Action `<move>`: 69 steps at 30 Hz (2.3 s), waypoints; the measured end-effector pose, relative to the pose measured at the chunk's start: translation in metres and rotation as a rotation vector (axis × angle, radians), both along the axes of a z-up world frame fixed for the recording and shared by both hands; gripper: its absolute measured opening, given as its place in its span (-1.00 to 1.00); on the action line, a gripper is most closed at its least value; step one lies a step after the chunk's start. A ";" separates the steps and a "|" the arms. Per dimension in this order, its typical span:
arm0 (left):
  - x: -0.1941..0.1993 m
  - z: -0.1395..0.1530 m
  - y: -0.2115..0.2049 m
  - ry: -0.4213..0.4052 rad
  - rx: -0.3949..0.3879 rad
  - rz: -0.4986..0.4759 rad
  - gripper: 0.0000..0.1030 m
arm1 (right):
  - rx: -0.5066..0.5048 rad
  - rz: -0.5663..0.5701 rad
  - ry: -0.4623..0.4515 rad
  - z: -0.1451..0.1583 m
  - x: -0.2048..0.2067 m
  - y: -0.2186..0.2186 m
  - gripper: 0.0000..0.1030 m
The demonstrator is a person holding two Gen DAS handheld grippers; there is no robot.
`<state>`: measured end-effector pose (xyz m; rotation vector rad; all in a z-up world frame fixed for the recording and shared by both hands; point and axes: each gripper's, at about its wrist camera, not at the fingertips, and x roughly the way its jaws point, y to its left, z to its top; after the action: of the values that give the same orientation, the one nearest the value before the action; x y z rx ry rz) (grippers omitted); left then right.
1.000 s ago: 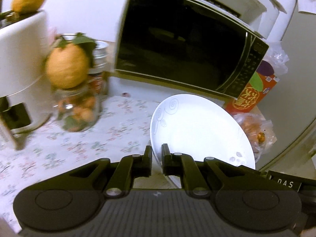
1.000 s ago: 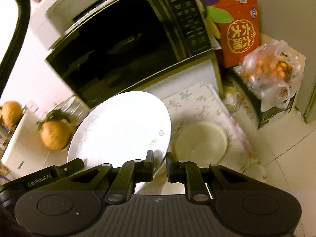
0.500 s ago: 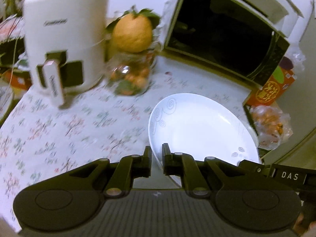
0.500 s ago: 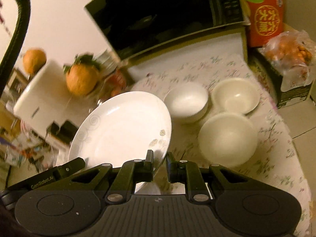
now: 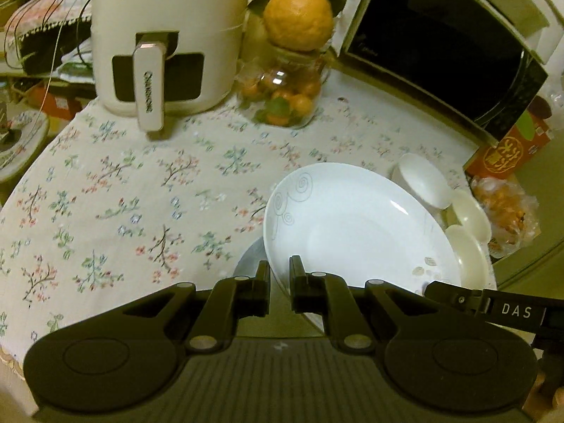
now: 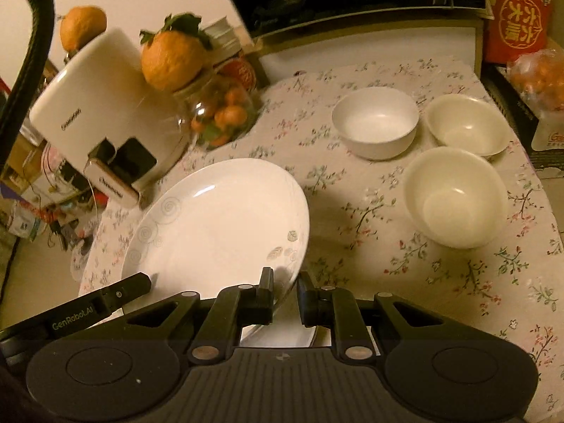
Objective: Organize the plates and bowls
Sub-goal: 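Lift the white plate with both tools and carry it toward the blue plate stack, then lower the white plate onto the stacked blue plates and open both tools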
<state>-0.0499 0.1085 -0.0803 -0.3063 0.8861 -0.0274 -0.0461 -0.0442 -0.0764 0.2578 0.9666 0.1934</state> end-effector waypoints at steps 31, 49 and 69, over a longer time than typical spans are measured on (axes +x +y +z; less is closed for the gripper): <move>-0.006 -0.025 0.003 0.088 0.107 -0.029 -0.80 | -0.060 0.040 0.129 -0.036 -0.008 0.016 -0.70; -0.008 -0.027 -0.001 0.088 0.161 -0.043 -0.79 | -0.101 0.045 0.118 -0.037 -0.010 0.023 -0.69; -0.013 -0.031 -0.020 0.079 0.321 -0.081 -0.78 | -0.228 0.060 0.089 -0.035 -0.012 0.038 -0.68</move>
<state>-0.0626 0.0884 -0.1114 0.0285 0.9649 0.0519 -0.0578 -0.0065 -0.1115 0.0281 1.0761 0.1256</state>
